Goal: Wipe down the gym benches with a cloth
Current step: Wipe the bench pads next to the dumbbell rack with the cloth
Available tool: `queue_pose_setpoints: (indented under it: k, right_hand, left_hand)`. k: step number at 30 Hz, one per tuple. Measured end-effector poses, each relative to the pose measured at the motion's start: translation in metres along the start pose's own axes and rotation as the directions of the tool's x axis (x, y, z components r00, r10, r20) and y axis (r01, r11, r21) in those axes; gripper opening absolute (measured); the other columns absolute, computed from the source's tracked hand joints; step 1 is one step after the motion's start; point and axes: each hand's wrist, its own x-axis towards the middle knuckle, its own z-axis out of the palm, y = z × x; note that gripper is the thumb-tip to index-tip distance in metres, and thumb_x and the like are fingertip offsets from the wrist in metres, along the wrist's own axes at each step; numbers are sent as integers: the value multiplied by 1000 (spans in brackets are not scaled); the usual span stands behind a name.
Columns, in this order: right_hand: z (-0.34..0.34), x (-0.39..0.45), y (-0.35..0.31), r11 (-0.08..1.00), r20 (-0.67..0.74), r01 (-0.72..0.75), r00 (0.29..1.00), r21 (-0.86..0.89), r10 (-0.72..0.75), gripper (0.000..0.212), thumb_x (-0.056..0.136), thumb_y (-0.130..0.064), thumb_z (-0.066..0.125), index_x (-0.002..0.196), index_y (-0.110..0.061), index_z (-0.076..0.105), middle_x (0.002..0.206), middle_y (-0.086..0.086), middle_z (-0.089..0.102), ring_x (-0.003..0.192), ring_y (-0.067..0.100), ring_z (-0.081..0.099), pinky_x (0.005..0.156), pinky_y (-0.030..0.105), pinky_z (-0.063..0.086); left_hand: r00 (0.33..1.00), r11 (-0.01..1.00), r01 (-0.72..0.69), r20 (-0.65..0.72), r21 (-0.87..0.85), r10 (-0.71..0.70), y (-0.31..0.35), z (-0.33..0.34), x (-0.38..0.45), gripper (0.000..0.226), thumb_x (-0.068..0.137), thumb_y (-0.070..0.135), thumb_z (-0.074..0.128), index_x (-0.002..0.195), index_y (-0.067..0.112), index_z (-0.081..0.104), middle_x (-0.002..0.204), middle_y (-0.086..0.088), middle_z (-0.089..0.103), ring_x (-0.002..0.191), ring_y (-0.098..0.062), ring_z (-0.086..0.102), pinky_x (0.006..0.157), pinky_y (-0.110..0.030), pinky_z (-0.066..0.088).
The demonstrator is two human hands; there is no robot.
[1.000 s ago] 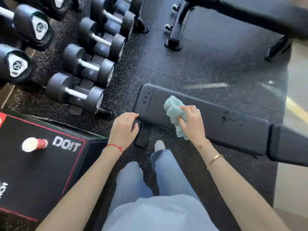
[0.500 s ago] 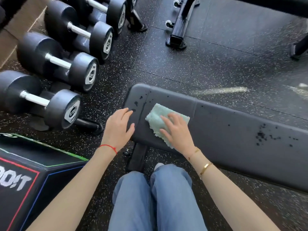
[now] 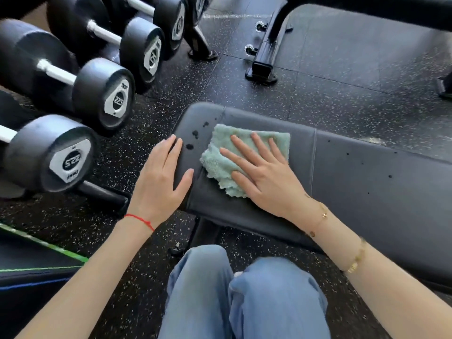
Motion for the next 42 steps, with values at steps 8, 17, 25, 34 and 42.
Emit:
queue_pose_setpoints:
  k: [8,17,25,34,42]
  right_hand:
    - [-7,79,13,982,32,-180,983,57,178,49,104,-45,22,153,-43,14,163,-12,5,151,21,-5,122,44,-5]
    - [5,13,-3,997,-14,67,998,35,-66,48,102,-53,14,150,-52,9,161,-21,3,150,13,-9,121,38,-10]
    - [8,121,-39,1000,15,-10,1000,-3,10,49,103,-48,21,152,-44,16,163,-11,7,151,23,-5,120,49,-9]
    - [2,84,-2,999,10,33,999,9,-33,50,102,-45,22,152,-43,17,163,-11,8,151,22,-1,122,43,-5]
    - [9,54,-37,996,-5,86,996,28,-86,50,102,-52,18,151,-44,12,163,-12,5,151,20,-7,121,46,-11]
  left_hand:
    - [997,999,3,-80,-36,-6,-2,9,-1,65,95,42,41,147,2,37,152,-13,37,143,-27,31,118,-43,26]
    - [999,998,0,-55,-55,-3,-14,3,-26,64,99,45,34,151,6,29,157,-8,30,147,-18,24,120,-40,26]
    - [998,993,21,-59,-112,-28,-17,-6,-35,60,99,39,36,149,6,34,155,-8,35,144,-17,30,119,-36,27]
    - [998,991,1,-57,-130,-9,-21,-4,-35,61,99,41,35,150,6,33,155,-7,35,145,-15,29,119,-35,27]
    - [1000,992,-12,-28,-127,8,-23,-6,-36,60,99,37,36,150,5,31,156,-9,33,145,-17,27,121,-34,22]
